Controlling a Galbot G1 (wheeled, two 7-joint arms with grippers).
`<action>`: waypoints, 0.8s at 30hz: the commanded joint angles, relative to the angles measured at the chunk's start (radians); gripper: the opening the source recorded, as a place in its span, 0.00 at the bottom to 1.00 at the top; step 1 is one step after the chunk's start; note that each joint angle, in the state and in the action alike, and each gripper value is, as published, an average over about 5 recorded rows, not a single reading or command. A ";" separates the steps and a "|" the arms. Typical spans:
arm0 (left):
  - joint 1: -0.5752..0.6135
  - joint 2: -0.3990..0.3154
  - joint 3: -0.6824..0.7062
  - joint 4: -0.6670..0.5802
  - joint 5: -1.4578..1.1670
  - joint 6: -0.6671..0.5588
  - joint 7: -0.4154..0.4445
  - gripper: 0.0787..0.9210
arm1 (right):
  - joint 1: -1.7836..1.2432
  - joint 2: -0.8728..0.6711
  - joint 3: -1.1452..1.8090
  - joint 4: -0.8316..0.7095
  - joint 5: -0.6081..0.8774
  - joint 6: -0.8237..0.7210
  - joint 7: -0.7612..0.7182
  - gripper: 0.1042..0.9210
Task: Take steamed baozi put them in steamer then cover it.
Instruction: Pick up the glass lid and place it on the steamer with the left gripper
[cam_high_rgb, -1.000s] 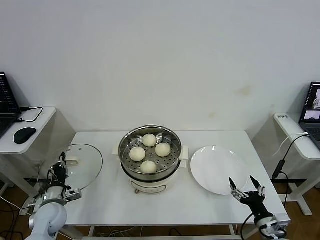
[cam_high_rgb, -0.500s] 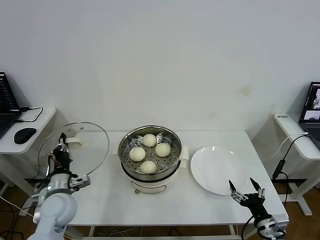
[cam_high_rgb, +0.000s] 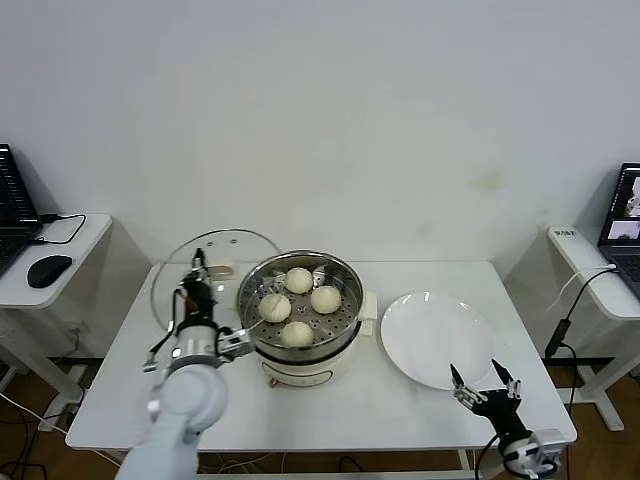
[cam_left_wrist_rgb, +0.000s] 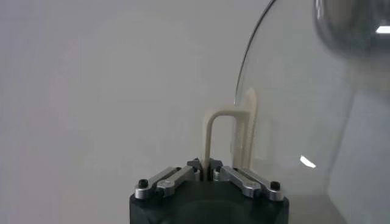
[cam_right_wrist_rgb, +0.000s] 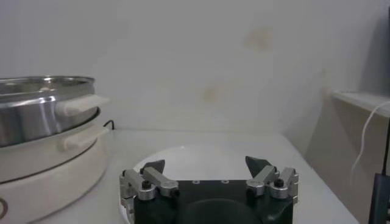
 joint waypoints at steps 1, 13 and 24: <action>-0.150 -0.058 0.214 0.036 0.039 0.051 0.088 0.08 | 0.010 0.017 -0.005 -0.008 -0.022 -0.005 0.000 0.88; -0.207 -0.121 0.317 0.141 0.019 0.051 0.108 0.08 | 0.021 0.026 -0.002 -0.024 -0.027 -0.007 -0.001 0.88; -0.216 -0.133 0.321 0.214 0.062 0.051 0.112 0.08 | 0.041 0.024 -0.006 -0.040 -0.026 -0.010 -0.002 0.88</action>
